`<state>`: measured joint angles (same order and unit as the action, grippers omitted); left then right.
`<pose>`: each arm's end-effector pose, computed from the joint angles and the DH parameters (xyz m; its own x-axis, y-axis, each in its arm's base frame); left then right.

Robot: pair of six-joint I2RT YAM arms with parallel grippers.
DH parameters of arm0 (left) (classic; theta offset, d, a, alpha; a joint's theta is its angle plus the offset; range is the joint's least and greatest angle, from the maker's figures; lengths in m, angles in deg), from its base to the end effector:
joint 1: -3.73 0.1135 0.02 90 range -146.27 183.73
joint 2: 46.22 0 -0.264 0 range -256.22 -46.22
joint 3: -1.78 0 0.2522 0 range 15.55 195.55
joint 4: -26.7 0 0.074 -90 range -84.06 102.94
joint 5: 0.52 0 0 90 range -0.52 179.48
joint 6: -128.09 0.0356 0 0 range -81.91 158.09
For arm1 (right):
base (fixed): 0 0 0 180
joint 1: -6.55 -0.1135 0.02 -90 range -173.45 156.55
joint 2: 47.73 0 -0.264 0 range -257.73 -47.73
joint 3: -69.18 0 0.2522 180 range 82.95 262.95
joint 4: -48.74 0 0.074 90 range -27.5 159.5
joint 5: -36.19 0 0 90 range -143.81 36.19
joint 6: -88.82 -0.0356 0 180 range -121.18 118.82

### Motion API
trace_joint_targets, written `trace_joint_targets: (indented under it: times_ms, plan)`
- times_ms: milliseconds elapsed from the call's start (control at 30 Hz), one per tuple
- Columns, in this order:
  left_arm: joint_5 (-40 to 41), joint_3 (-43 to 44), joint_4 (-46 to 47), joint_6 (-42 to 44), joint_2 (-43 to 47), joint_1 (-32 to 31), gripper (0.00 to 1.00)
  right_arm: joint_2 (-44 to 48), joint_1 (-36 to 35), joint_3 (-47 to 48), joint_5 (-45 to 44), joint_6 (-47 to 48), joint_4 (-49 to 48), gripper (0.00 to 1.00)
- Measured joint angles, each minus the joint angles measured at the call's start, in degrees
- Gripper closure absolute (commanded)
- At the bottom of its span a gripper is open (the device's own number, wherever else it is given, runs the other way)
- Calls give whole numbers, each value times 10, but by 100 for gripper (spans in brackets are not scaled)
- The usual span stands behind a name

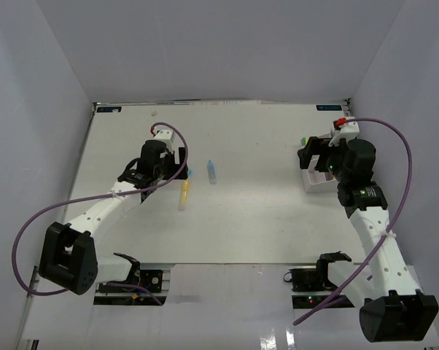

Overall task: Sort the stationery into containers
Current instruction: Place the stationery in the storage box, then pick up the pen from the center of the board.

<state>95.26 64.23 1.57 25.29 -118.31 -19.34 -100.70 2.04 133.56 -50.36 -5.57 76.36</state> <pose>0.2566 -0.1054 0.2601 -0.5811 0.0079 -0.8138 0.1897 0.9737 -0.1260 0.2126 0.0189 0.3436 -0.2879 0.0539 -0.9561 -0.1144 0.9893 0.0903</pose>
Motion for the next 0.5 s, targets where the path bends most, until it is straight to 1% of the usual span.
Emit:
trace_joint_targets:
  times_ms: [33, 67, 100, 267, 400, 500]
  plan:
    - [6, 0, -10, -4, -7, 0, 2, 10, 0, -14, 17, -5, -17, 3]
    - [11, 0, -22, -8, -14, 0, 2, 20, 0, -27, 32, -11, -29, 9]
    - [14, 0, -31, -12, -20, 0, 4, 28, 0, -38, 44, -15, -40, 10]
    - [21, 0, -65, -30, -49, -6, 7, 47, 0, -61, 73, -35, -66, 10]
    - [23, 0, -82, -41, -83, -21, 10, 62, 0, -74, 77, -43, -86, 10]
    - [28, 1, -94, -47, -112, -31, 14, 65, 0, -82, 76, -44, -93, 10]
